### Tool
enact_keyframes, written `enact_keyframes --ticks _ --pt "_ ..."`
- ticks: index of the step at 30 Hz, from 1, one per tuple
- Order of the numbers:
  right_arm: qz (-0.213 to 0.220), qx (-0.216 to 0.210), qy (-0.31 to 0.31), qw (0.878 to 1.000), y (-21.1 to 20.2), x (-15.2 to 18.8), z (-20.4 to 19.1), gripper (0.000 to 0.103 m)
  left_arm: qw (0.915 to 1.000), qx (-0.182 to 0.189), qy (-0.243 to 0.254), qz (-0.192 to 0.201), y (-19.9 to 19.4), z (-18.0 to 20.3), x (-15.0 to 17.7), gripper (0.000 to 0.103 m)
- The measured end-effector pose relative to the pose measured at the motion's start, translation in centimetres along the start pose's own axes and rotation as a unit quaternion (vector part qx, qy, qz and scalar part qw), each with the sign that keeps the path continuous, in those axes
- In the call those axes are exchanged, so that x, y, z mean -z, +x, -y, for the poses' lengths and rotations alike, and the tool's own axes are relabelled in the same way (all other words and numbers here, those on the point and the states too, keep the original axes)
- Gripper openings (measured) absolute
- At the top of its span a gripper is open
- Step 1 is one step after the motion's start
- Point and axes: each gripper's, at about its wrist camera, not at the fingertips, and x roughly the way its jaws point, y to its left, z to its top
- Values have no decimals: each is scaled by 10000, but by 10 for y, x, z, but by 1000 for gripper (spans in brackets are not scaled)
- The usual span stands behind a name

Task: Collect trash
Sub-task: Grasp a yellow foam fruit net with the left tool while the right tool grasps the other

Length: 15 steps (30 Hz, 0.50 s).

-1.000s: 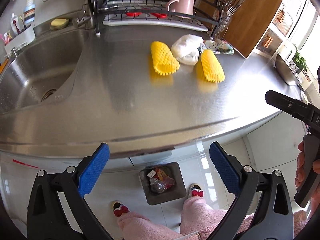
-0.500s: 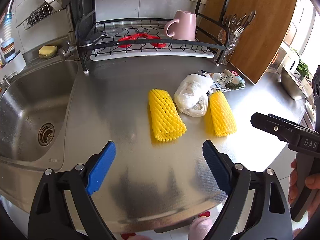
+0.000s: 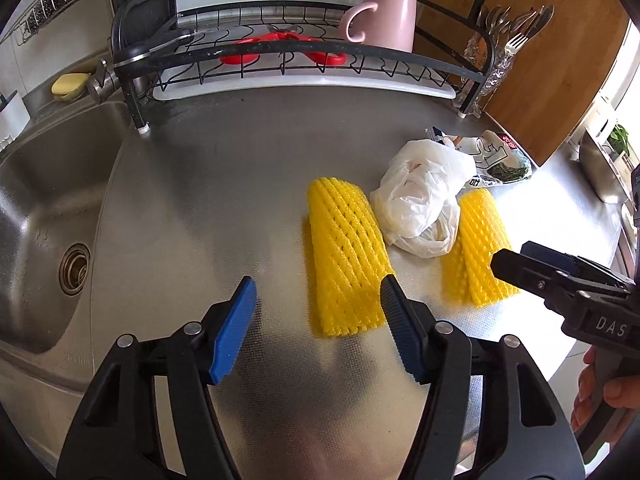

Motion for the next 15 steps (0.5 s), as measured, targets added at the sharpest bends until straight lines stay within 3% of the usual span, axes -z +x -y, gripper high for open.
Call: enact_keyframes --ticks 4,7,8,12,15 --pt "-169 -43 -71 9998 12 3 -2 67 9999 93 13 -146 9 1 0 55" --pt "-241 -55 -106 9996 17 6 -3 57 9998 69 98 -188 13 4 0 44" --pt "-258 -56 -129 9996 19 7 -3 54 9997 113 127 -194 13 5 1 35" --pt "-247 14 -274 9993 20 8 -8 29 9995 112 247 -170 10 15 1 10" --pt "-176 43 -342 9992 16 8 -11 14 9997 120 175 -86 4 18 0 8"
